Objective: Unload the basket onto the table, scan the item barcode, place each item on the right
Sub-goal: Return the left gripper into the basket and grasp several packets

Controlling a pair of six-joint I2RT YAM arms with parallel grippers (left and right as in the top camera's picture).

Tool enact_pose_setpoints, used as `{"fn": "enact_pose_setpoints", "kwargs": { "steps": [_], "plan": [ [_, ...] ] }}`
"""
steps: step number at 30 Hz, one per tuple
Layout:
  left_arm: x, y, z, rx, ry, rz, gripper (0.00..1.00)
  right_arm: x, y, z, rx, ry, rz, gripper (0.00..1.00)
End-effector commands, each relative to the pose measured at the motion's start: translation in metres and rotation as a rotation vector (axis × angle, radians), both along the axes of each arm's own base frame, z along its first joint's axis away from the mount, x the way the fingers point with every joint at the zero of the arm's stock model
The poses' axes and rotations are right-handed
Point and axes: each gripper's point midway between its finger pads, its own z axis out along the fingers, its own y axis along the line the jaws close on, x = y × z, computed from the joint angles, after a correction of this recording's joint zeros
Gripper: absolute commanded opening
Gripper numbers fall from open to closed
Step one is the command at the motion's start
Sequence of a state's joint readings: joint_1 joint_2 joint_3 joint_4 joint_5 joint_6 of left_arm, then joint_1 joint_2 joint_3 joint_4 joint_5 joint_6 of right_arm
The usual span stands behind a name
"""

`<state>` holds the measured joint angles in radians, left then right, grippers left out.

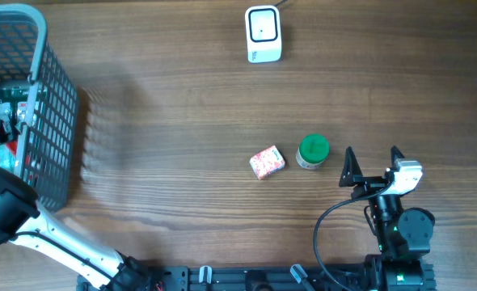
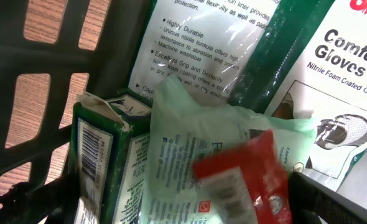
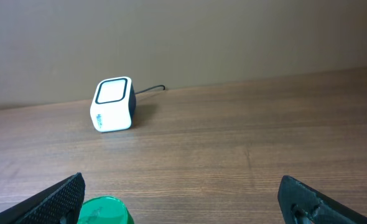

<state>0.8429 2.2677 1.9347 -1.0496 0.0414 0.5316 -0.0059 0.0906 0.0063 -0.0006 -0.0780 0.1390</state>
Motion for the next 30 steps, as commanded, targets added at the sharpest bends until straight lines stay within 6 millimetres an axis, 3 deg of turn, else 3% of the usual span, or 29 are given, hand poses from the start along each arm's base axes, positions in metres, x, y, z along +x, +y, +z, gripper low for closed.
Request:
{"fn": "enact_pose_setpoints", "kwargs": {
  "steps": [1,8,13,15,22,30],
  "plan": [
    [-0.001,-0.023,-0.035,-0.153,0.007,-0.017,1.0,0.0,-0.003,0.0,0.018,-0.001,-0.016,1.0],
    [0.015,-0.054,-0.024,-0.25,-0.032,0.02,0.99,0.0,-0.003,0.0,0.017,-0.001,-0.016,1.0],
    [0.035,-0.06,0.016,-0.136,-0.078,-0.041,1.0,0.0,-0.003,0.0,0.017,-0.001,-0.016,1.0],
    [0.036,-0.063,0.019,-0.127,-0.07,-0.054,1.0,0.0,-0.003,0.0,0.017,-0.001,-0.016,1.0],
    [0.027,-0.071,0.009,-0.155,-0.03,-0.054,1.0,0.0,-0.003,0.0,0.017,-0.001,-0.016,1.0],
    [0.007,-0.078,-0.036,-0.155,0.041,-0.045,1.0,0.0,-0.003,0.0,0.017,-0.001,-0.016,1.0]
  ]
}}
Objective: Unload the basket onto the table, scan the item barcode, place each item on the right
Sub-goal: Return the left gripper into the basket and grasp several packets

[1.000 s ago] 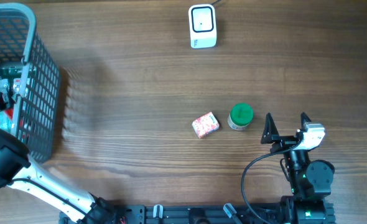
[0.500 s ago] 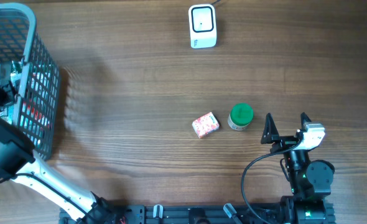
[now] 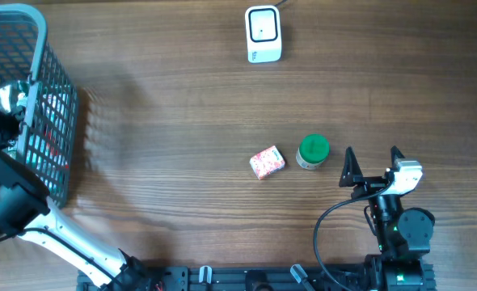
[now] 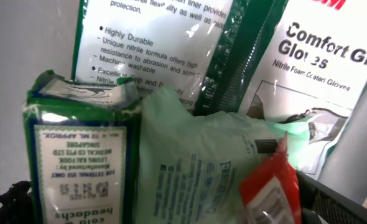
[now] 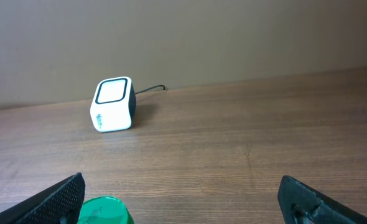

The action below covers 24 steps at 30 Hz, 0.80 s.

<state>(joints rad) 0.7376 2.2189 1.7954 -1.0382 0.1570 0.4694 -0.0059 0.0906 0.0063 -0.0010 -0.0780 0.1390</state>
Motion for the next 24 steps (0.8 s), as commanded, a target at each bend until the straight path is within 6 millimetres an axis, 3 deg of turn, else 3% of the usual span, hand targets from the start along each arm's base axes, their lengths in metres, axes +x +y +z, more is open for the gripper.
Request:
{"fn": "enact_pose_setpoints", "kwargs": {
  "steps": [1,4,8,13,18,21,24],
  "plan": [
    [-0.019,-0.006,-0.024,-0.007,0.071,0.011,1.0,0.0,-0.003,0.0,0.017,-0.002,-0.016,1.0],
    [-0.018,-0.005,-0.029,0.001,0.065,0.011,1.0,0.0,-0.003,0.0,0.017,-0.002,-0.016,1.0],
    [-0.023,0.014,-0.027,0.106,0.108,0.021,1.0,0.0,-0.003,0.0,0.017,-0.002,-0.016,1.0],
    [-0.016,0.012,-0.023,0.117,0.089,0.009,1.0,0.0,-0.003,0.0,0.017,-0.002,-0.016,1.0],
    [-0.007,0.014,-0.007,0.153,0.059,0.002,1.0,0.0,-0.003,0.0,0.017,-0.002,-0.016,1.0],
    [-0.005,0.024,0.014,0.221,0.033,0.014,1.0,0.0,-0.003,0.0,0.017,-0.002,-0.016,1.0],
    [-0.006,0.025,0.018,0.23,0.033,0.015,1.0,0.0,-0.003,0.0,0.018,-0.002,-0.016,1.0]
  ]
}}
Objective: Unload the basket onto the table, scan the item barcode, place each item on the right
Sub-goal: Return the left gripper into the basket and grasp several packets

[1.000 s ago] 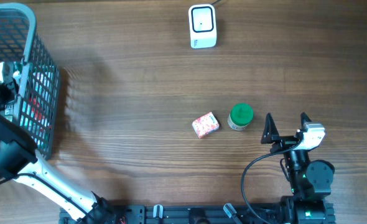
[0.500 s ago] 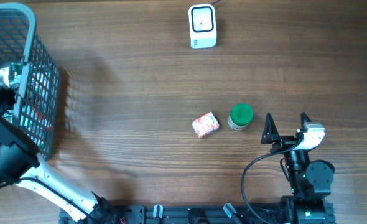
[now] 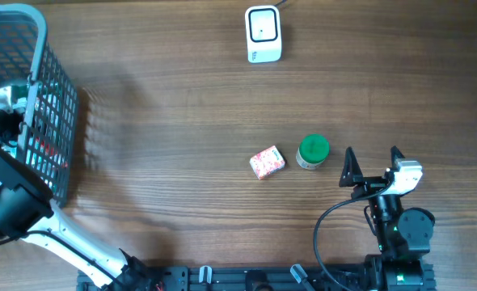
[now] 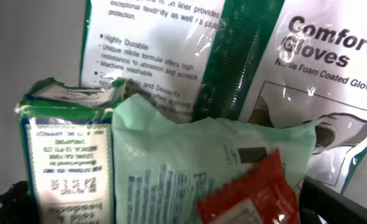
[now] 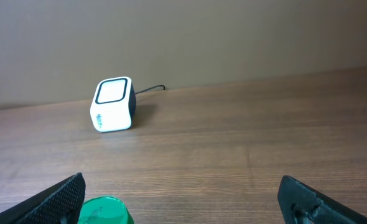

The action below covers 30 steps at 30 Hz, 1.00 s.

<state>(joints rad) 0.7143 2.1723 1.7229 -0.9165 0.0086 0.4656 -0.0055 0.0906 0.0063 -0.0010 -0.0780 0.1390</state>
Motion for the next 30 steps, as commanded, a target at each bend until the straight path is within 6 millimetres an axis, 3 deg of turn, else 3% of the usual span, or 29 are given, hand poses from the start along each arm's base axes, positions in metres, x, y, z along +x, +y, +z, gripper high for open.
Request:
{"fn": "enact_pose_setpoints", "kwargs": {
  "steps": [1,17,25,30],
  "plan": [
    [-0.007,0.005,0.014,0.051,0.012,0.011,1.0,0.0,-0.003,0.0,0.017,-0.002,-0.017,1.0],
    [-0.019,0.023,0.01,0.13,0.059,0.018,1.0,0.0,-0.003,0.0,0.018,-0.002,-0.017,1.0],
    [-0.04,0.026,-0.031,0.042,0.005,0.068,1.0,0.0,-0.003,0.0,0.017,-0.002,-0.017,1.0],
    [-0.055,0.027,-0.046,-0.044,-0.064,0.116,1.0,0.0,-0.003,0.0,0.017,-0.002,-0.017,1.0]
  ]
}}
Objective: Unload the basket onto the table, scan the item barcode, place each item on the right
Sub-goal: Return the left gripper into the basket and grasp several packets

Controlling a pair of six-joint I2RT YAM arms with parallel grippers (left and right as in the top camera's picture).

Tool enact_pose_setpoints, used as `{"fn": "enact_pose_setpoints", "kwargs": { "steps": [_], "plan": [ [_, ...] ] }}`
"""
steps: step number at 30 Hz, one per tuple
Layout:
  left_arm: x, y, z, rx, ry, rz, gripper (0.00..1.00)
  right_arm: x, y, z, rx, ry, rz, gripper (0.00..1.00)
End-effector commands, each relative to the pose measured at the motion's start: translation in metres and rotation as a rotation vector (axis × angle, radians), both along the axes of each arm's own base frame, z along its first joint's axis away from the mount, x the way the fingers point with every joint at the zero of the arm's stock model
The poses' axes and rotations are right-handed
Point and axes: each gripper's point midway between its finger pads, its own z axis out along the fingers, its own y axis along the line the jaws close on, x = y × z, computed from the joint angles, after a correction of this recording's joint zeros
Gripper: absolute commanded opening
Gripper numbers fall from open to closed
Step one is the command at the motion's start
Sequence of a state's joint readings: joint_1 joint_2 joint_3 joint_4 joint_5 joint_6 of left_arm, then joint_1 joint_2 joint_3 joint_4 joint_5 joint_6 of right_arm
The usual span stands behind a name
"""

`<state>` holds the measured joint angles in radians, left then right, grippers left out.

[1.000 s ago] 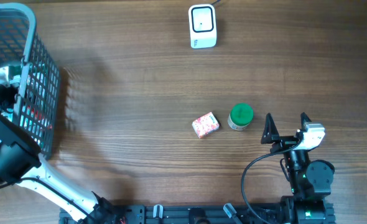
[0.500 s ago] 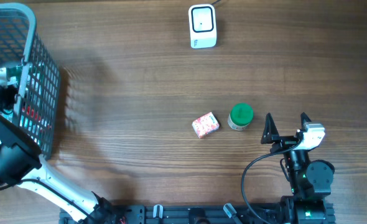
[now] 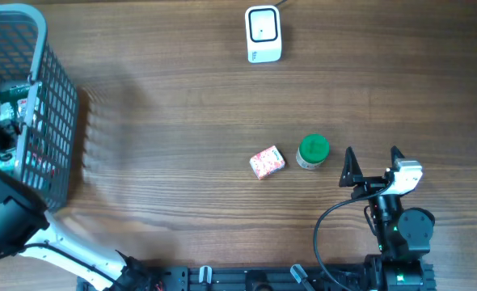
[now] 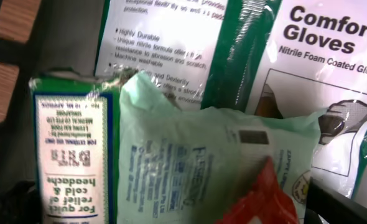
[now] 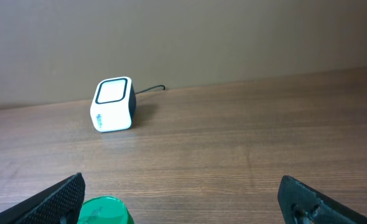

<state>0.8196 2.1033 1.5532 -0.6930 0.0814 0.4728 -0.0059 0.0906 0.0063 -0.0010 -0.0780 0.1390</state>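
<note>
The white scanner (image 3: 263, 34) stands at the table's far edge and also shows as the scanner (image 5: 113, 104). My left gripper (image 4: 174, 210) is inside the grey mesh basket (image 3: 54, 121). It is open, its dark fingertips (image 4: 9, 202) at the frame's bottom corners. Between them lie a green box (image 4: 71, 155) with a barcode, a pale green pouch (image 4: 202, 162) and a red packet (image 4: 264, 199). My right gripper (image 3: 372, 166) rests open near the front edge, nothing between its fingers.
Glove packs (image 4: 314, 68) lean at the back of the basket. A pink box (image 3: 267, 162) and a green-lidded jar (image 3: 313, 150) sit mid-table, just left of the right gripper. The jar's lid (image 5: 106, 211) shows by the right gripper's left finger.
The left wrist view has shifted. The basket wall with wood behind it shows at upper left, and the red packet sits lower in the frame. The right arm and the table items are unchanged.
The left gripper was open in the basket over the green box, pouch and red packet, with the basket wall at left. At the two later moments a grey surface stood behind the box. Now the wall shows again. The same items stay between the fingers.
</note>
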Motion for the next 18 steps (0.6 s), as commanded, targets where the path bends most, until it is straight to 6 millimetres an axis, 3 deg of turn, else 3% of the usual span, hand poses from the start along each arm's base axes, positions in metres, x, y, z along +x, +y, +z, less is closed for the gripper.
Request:
{"fn": "enact_pose_setpoints", "kwargs": {
  "steps": [1,8,10,12,13,18],
  "plan": [
    [-0.038,-0.004,-0.041,-0.095,0.061,0.044,1.0,0.0,-0.003,0.0,0.017,-0.002,-0.016,1.0],
    [-0.047,-0.017,-0.061,-0.132,0.056,0.048,1.0,0.0,-0.003,0.0,0.017,-0.002,-0.016,1.0],
    [-0.043,-0.026,-0.064,-0.171,0.025,0.034,0.83,0.0,-0.003,0.0,0.017,-0.002,-0.016,1.0],
    [-0.039,-0.032,-0.064,-0.2,0.001,0.024,0.33,0.0,-0.003,0.0,0.017,-0.002,-0.016,1.0],
    [-0.038,-0.034,-0.064,-0.205,-0.004,0.021,0.13,0.0,-0.003,0.0,0.017,-0.002,-0.016,1.0],
    [-0.019,-0.052,-0.06,-0.273,-0.063,0.024,0.04,0.0,-0.003,0.0,0.017,-0.002,-0.016,1.0]
  ]
}}
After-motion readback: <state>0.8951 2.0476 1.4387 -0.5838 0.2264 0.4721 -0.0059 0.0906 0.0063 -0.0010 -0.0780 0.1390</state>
